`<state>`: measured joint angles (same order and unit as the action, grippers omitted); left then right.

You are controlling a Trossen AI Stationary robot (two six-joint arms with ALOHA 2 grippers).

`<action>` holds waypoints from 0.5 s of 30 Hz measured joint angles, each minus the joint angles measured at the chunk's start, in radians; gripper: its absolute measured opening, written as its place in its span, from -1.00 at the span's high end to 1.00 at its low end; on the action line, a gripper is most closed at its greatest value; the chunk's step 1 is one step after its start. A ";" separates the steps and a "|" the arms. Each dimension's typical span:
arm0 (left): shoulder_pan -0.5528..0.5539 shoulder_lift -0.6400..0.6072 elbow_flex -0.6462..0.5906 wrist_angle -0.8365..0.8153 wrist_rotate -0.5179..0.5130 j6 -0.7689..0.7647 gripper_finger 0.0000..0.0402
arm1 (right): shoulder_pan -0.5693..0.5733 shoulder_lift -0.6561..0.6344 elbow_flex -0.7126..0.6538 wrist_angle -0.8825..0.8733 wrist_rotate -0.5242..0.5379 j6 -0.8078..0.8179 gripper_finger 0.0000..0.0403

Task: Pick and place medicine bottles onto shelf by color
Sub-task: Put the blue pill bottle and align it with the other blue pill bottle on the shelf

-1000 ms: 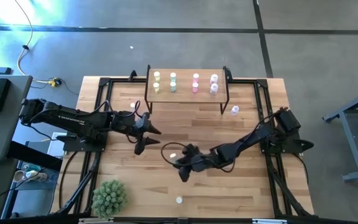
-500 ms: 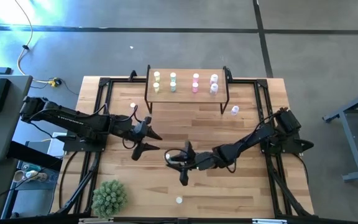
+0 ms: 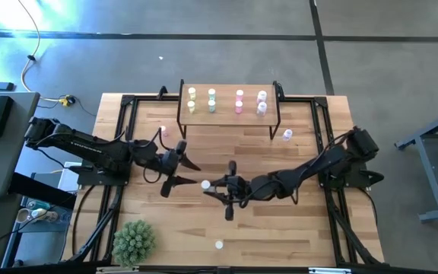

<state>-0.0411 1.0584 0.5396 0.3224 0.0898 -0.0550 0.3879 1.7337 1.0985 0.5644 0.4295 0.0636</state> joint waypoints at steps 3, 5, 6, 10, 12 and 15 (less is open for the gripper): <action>0.002 0.000 0.000 0.060 0.000 0.035 -0.01 | -0.006 -0.035 0.000 -0.023 -0.001 -0.041 0.55; 0.002 0.000 0.000 0.093 0.000 0.067 -0.01 | -0.013 -0.061 0.000 -0.050 -0.001 -0.046 0.55; 0.002 0.000 0.000 0.109 0.000 0.075 -0.01 | -0.018 -0.071 0.000 -0.061 -0.001 -0.045 0.55; 0.002 0.000 0.000 0.163 -0.006 0.085 -0.01 | -0.042 -0.086 0.000 -0.078 -0.011 -0.046 0.55; 0.002 0.000 0.000 0.177 -0.016 0.085 -0.01 | -0.059 -0.086 0.000 -0.092 -0.020 -0.045 0.55; 0.002 0.000 0.000 0.186 -0.027 0.080 -0.01 | -0.083 -0.086 0.000 -0.118 -0.023 -0.018 0.55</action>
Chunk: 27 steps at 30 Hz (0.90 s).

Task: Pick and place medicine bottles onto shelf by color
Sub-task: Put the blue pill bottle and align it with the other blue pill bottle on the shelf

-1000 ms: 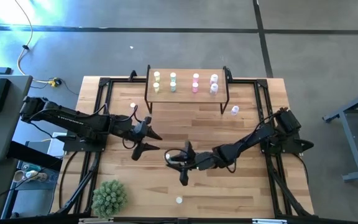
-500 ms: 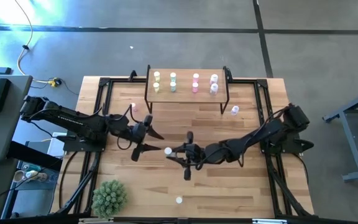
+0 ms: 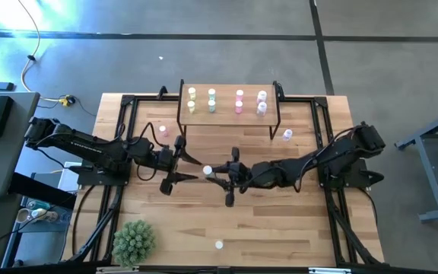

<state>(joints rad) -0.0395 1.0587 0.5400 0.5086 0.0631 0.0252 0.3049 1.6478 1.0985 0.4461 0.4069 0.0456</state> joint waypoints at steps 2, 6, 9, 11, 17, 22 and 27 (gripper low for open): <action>0.000 0.000 0.000 0.006 0.000 -0.020 -0.01 | -0.011 0.000 0.000 0.006 0.000 0.003 0.55; 0.000 0.000 0.000 0.013 -0.034 -0.039 -0.01 | -0.024 0.003 0.000 0.011 0.000 0.005 0.55; 0.000 0.000 0.000 0.013 -0.049 -0.049 -0.01 | -0.031 0.028 0.000 0.051 -0.006 0.006 0.55; 0.000 0.002 0.000 0.013 -0.050 -0.049 -0.01 | -0.037 0.046 0.000 0.088 -0.021 0.005 0.55; 0.000 0.006 0.000 0.013 -0.049 -0.059 -0.01 | -0.042 0.066 0.000 0.147 -0.026 0.000 0.55; 0.000 0.006 0.000 0.013 -0.049 -0.059 -0.01 | -0.050 0.070 0.000 0.164 -0.032 0.006 0.55; 0.000 0.006 0.000 0.020 -0.050 -0.076 -0.01 | -0.057 0.116 0.000 0.217 -0.056 0.025 0.55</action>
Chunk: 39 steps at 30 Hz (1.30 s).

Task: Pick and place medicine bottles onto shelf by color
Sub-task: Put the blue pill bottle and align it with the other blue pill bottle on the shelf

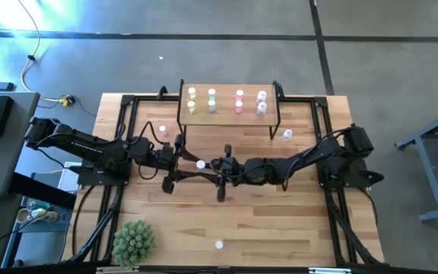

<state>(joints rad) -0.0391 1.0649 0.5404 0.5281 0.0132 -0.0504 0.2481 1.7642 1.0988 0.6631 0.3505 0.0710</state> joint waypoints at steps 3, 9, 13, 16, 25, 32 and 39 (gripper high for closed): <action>0.000 0.000 0.000 -0.001 0.001 0.001 -0.01 | 0.000 0.006 0.000 0.003 -0.002 0.004 0.55; 0.000 0.000 0.000 -0.002 0.001 0.001 0.02 | -0.001 0.005 0.000 0.023 -0.021 0.011 0.55; 0.000 0.000 0.000 0.000 0.001 0.001 0.09 | -0.002 0.005 0.000 0.022 -0.021 0.008 0.55; 0.000 0.000 0.000 0.000 0.001 0.001 0.17 | -0.004 0.005 0.000 0.022 -0.021 0.008 0.55; 0.000 0.000 0.000 0.000 0.003 0.015 0.46 | -0.014 0.005 0.000 0.012 -0.044 0.008 0.55; 0.000 0.000 0.000 -0.002 0.004 0.017 0.56 | -0.021 0.003 0.000 -0.003 -0.047 0.007 0.55; 0.000 0.000 0.000 -0.007 0.004 0.036 0.55 | -0.021 0.003 0.000 -0.025 -0.048 0.007 0.55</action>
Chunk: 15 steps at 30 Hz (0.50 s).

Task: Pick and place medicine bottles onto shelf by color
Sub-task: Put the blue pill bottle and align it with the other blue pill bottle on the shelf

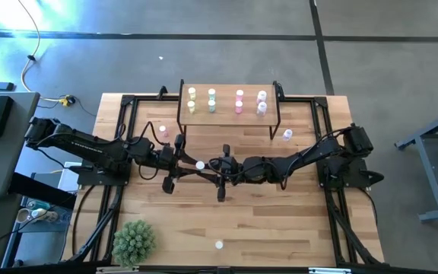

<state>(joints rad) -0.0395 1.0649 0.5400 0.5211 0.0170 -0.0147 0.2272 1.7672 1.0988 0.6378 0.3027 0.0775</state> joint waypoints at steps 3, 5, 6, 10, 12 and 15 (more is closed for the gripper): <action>0.000 0.000 0.000 -0.001 0.000 -0.001 0.55 | 0.000 0.000 0.000 -0.002 0.000 0.000 0.55; 0.000 0.000 0.000 -0.003 0.000 -0.001 0.55 | 0.000 0.000 0.000 -0.005 0.000 0.000 0.55; 0.000 0.000 0.000 -0.003 0.000 -0.001 0.55 | 0.000 0.000 0.000 -0.005 0.000 0.000 0.55; 0.000 0.000 0.000 -0.003 0.000 -0.001 0.55 | 0.000 0.000 0.000 -0.005 0.000 0.000 0.55; 0.000 0.000 0.000 -0.002 0.000 0.000 0.55 | 0.000 0.000 0.000 -0.004 0.000 0.000 0.55; 0.000 0.000 0.000 -0.002 0.000 -0.001 0.55 | 0.000 0.000 0.000 -0.004 0.000 0.000 0.53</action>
<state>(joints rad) -0.0399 1.0649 0.5400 0.5186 0.0174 -0.0154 0.2272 1.7669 1.0988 0.6334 0.3027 0.0780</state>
